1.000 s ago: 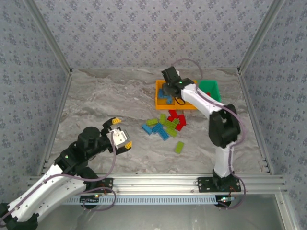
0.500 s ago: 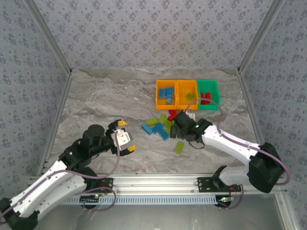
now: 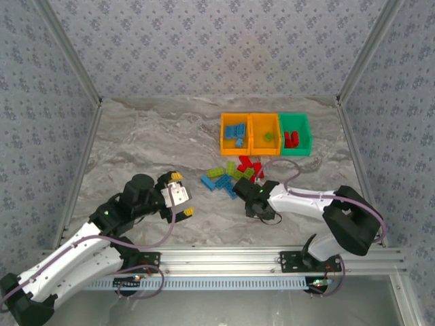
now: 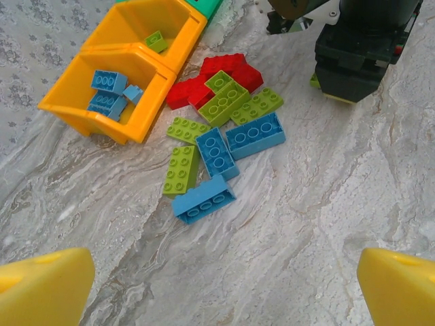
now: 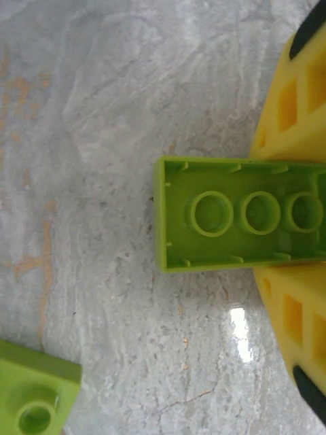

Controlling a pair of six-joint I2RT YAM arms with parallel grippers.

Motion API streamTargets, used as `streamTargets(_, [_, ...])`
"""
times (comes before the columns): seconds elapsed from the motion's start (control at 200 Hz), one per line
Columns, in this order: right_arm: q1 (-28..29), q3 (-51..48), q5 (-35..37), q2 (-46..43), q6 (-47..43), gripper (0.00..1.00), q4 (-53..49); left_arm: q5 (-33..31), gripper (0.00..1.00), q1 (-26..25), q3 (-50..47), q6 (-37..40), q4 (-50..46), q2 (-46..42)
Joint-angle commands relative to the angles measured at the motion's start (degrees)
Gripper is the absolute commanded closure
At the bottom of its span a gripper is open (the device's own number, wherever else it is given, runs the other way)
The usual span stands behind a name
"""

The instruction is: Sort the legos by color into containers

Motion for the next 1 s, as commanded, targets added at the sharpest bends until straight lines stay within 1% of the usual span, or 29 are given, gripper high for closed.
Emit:
streamTargets(0.0, [-0.44,-0.89,1.54,-2.15,1.4,0.66,-1.54,1.36,0.01,0.24,0.16,0.26,0.36,-0.37])
streamTargets(0.06, [-1.29,0.84,3.89,-5.79,-0.81,0.65,-3.56,1.26,0.01,0.16,0.16,0.38,0.26,-0.45])
streamTargets(0.105, [-2.94,2.82,5.72,-8.9,-4.12,0.65,-4.65,1.14,0.01,0.15,0.16,0.5,0.18,-0.54])
streamTargets(0.18, [-9.22,6.75,8.87,-12.93,-11.57,0.66,-3.61,1.11,0.01,0.21,0.25,0.68,0.14,-0.54])
streamTargets(0.245, [-15.88,10.71,9.05,-13.73,-19.78,0.67,0.2,1.04,0.01,0.19,0.25,0.68,0.01,-0.71])
streamTargets(0.275, [-18.69,12.51,8.19,-13.06,-22.24,0.67,2.86,1.05,0.01,0.15,0.25,0.7,-0.04,-0.91])
streamTargets(0.3, [-20.45,13.99,7.47,-12.24,-26.28,0.68,5.2,1.04,0.01,0.17,0.21,0.7,-0.04,-0.95])
streamTargets(0.37, [-25.73,18.28,4.59,-7.03,-32.27,0.68,11.36,0.82,0.01,0.18,0.08,0.83,-0.04,-1.29])
streamTargets(0.41, [-28.18,20.74,2.87,-2.65,-33.87,0.68,13.97,0.42,0.01,0.1,0.08,1.03,-0.13,-1.34])
streamTargets(0.455, [-30.39,25.07,1.57,2.73,-34.42,0.68,14.59,-0.16,0.01,0.07,0.16,1.18,-0.29,-1.33])
streamTargets(0.565, [-33.58,35.72,-1.51,15.11,-35.33,0.65,15.18,-1.16,0.01,0.09,0.25,1.43,-0.95,-1.52])
streamTargets(0.62, [-34.94,40.14,-3.91,21.2,-35.37,0.62,15.83,-1.74,0.01,0.11,0.25,1.72,-1.1,-1.68])
streamTargets(0.665, [-35.6,44.81,-4.7,25.52,-35.04,0.6,13.65,-2.17,0.01,0.08,0.11,1.91,-1.03,-1.72])
streamTargets(0.705, [-35.75,49.42,-4.66,29.24,-34.99,0.58,10.53,-2.44,0.01,0.1,-0.01,2.1,-0.99,-1.69])
streamTargets(0.755, [-35.74,54.17,-2.7,32.79,-35.15,0.48,7.21,-2.43,0.01,0.0,-0.14,2.34,-1.17,-1.6])
streamTargets(0.85, [-35.98,56.84,-1.69,34.09,-34.16,0.37,4.7,-2.57,0.01,0.05,-0.36,2.63,-1.1,-1.6])
streamTargets(0.939, [-35.74,54.95,-1.89,30.76,-33.44,0.36,4.27,-2.65,0.01,-0.01,-0.6,2.88,-0.91,-1.6])
streamTargets(0.994, [-35.32,51.99,-1.69,26.77,-32.97,0.36,3.83,-2.65,0.01,0.01,-0.76,2.98,-0.94,-1.51])
